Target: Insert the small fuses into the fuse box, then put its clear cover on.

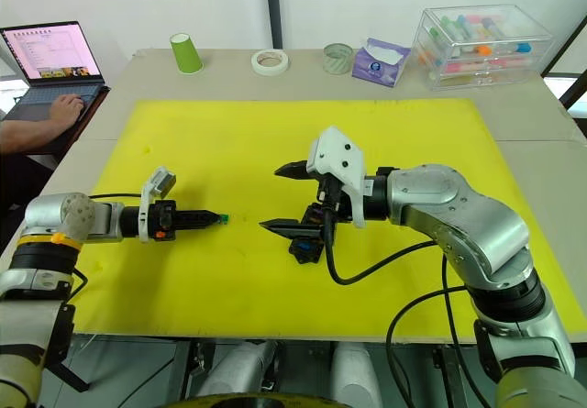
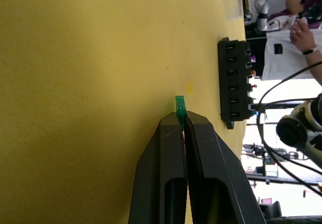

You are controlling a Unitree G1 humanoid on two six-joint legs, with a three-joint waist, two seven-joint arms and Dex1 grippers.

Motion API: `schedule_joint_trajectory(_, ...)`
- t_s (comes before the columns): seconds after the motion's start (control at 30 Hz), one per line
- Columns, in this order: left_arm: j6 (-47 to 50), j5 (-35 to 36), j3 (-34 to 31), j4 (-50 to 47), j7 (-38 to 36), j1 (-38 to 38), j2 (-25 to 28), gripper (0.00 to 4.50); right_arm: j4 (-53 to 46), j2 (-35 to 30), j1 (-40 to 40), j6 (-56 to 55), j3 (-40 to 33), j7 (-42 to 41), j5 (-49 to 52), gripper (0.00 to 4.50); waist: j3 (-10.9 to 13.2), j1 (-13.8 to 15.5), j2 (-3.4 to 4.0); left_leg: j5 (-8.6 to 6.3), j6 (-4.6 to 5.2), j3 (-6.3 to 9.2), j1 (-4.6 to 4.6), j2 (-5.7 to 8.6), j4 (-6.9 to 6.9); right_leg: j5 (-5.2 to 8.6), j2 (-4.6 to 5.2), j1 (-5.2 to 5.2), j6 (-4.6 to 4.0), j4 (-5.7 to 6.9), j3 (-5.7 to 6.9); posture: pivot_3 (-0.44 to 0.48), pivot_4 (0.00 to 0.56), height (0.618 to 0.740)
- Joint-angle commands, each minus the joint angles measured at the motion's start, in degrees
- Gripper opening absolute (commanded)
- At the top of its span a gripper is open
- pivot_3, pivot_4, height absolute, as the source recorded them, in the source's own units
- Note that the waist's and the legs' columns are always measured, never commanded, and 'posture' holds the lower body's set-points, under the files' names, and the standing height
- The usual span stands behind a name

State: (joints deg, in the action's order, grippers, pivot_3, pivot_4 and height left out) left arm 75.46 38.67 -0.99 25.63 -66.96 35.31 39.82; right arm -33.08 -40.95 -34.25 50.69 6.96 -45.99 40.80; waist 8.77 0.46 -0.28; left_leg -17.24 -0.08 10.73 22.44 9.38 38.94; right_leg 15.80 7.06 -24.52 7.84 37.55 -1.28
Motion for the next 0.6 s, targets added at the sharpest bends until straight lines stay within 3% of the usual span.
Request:
schedule_joint_trajectory(0.03,-1.94,4.2,-5.39,-9.16,0.11,-0.78,-0.06,0.03,0.99,-1.53,-3.16,3.25,-2.2,-0.33,1.94,4.5,0.0,-0.07,0.0,0.0,0.0,0.0,0.0,0.0,0.0,0.0,0.0,-0.01,0.0,0.0,0.0,0.0,0.15,0.74)
schedule_joint_trajectory(0.2,-15.0,5.02,-7.33,-28.52,0.41,-3.29,-2.01,0.03,3.37,-2.68,-6.61,8.46,-1.68,0.35,2.7,4.5,0.02,0.1,-0.02,0.0,0.0,0.01,0.09,-0.01,0.01,0.0,0.16,-0.02,0.0,-0.06,0.0,0.0,0.15,0.74)
schedule_joint_trajectory(0.33,-28.11,0.24,-4.99,-34.93,0.21,-5.15,-3.3,0.03,4.33,-2.0,-8.19,10.93,-0.86,1.01,2.98,4.5,0.02,0.1,-0.02,0.0,0.0,-0.02,0.09,-0.01,-0.02,0.0,0.2,-0.02,-0.01,-0.08,0.02,0.0,0.15,0.74)
schedule_joint_trajectory(0.43,-45.59,-9.19,1.04,-37.11,-3.72,-7.75,-2.56,0.0,4.6,-2.42,-8.47,9.83,2.3,1.48,-0.81,3.4,0.01,-0.1,-0.02,0.0,-0.01,-0.11,0.05,-0.03,-0.11,0.0,0.22,-0.04,-0.01,-0.11,0.0,0.0,0.15,0.74)
schedule_joint_trajectory(0.6,-56.94,-13.41,3.06,-34.17,-4.61,-7.51,-3.84,0.0,4.36,-3.28,-8.64,4.85,6.47,-0.4,-6.36,3.26,0.02,0.24,-0.02,0.0,0.0,-0.12,0.07,-0.03,-0.08,-0.01,0.22,-0.03,-0.01,-0.13,0.01,0.0,0.15,0.74)
